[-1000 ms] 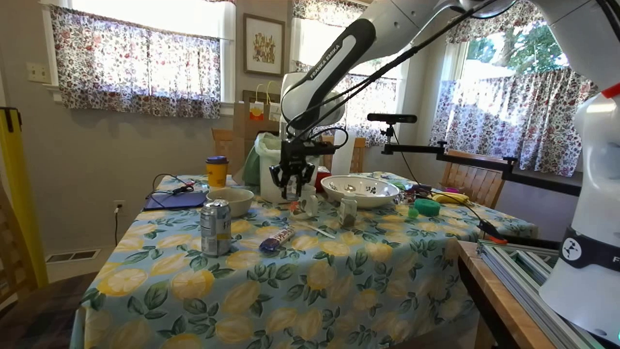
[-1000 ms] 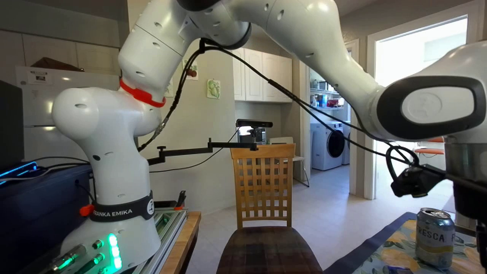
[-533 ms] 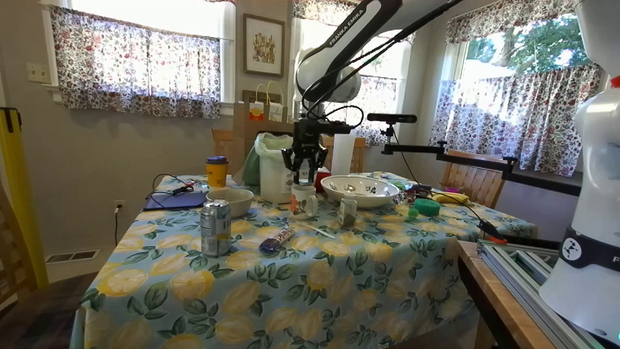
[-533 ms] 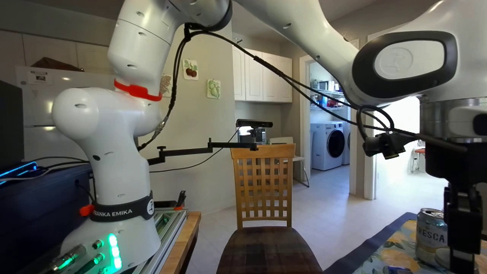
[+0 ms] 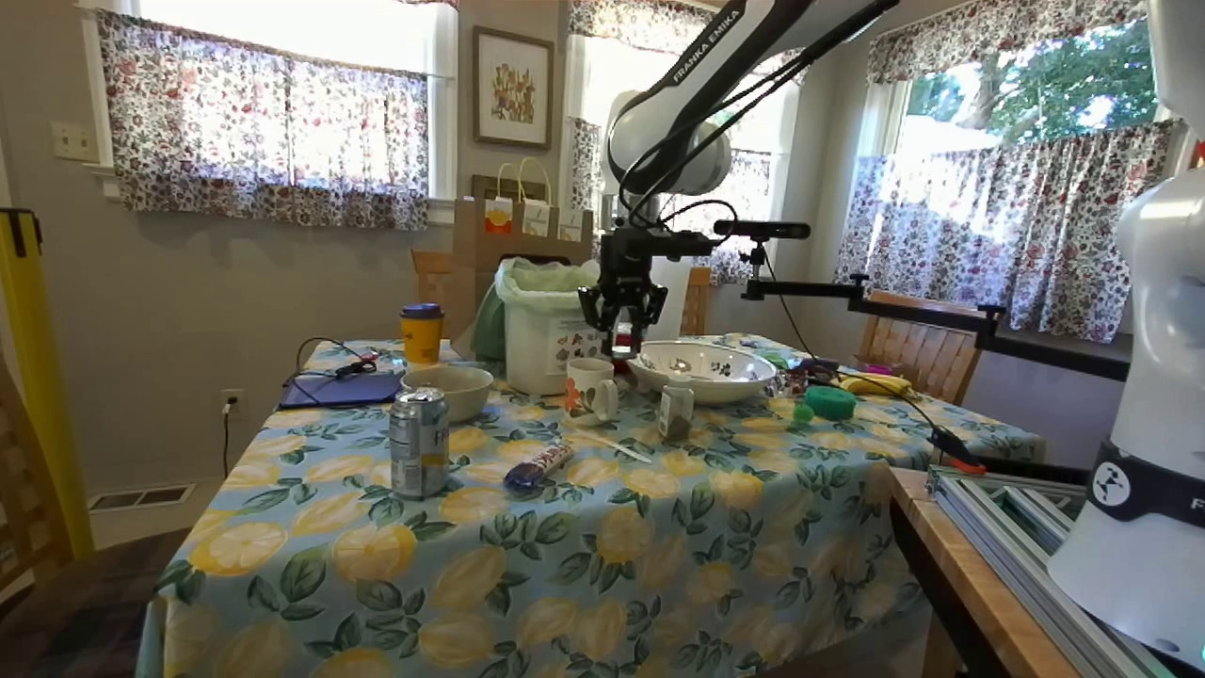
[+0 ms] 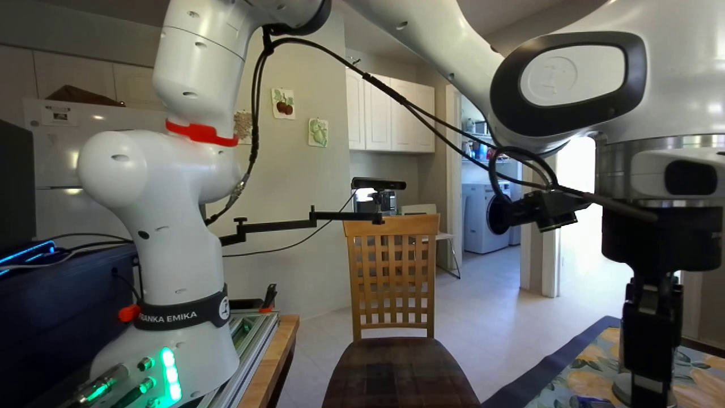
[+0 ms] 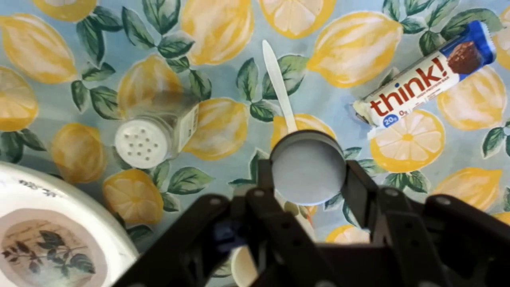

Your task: Place the lid on the glass jar.

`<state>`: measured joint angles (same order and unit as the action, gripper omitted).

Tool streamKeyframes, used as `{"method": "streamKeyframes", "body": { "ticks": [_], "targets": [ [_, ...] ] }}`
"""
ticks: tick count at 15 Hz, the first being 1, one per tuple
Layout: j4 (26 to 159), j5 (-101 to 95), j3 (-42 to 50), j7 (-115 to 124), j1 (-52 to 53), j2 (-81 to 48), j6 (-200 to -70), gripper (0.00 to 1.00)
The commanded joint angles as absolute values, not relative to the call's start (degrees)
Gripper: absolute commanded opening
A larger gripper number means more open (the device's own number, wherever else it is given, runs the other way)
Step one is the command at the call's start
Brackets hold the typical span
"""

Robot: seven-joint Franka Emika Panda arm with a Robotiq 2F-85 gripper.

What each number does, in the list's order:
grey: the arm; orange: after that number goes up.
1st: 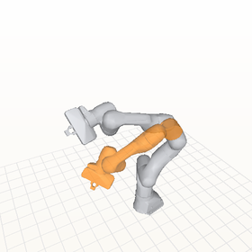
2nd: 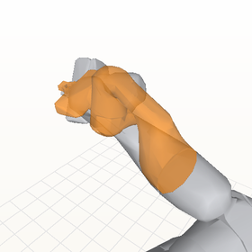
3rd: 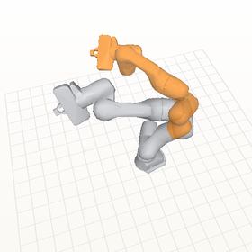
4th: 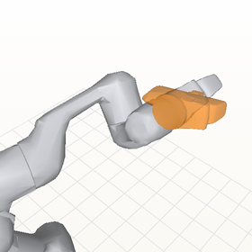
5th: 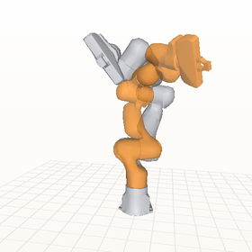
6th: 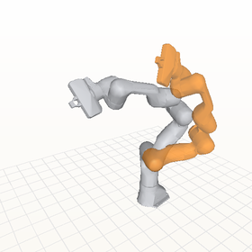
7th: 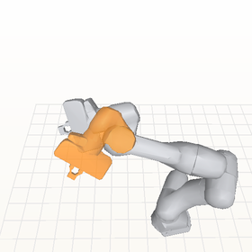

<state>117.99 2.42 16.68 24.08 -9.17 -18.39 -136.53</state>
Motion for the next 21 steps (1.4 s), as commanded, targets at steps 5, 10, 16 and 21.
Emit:
{"method": "streamKeyframes", "body": {
  "ticks": [5, 10, 16, 21],
  "targets": [
    [119.6, 0.8, 17.3, 24.9, -9.6, -17.3, -137.1, 0.47],
    [119.6, 0.8, 17.4, 24.8, -9.9, -17.0, -137.1, 0.22],
    [121.3, 0.8, 19.7, 23.5, -12.8, -14.5, -137.1, 0.22],
    [124.2, -1.1, 22.1, 24.7, -14.1, -13.2, -139.2, 0.22]
  ]
}}
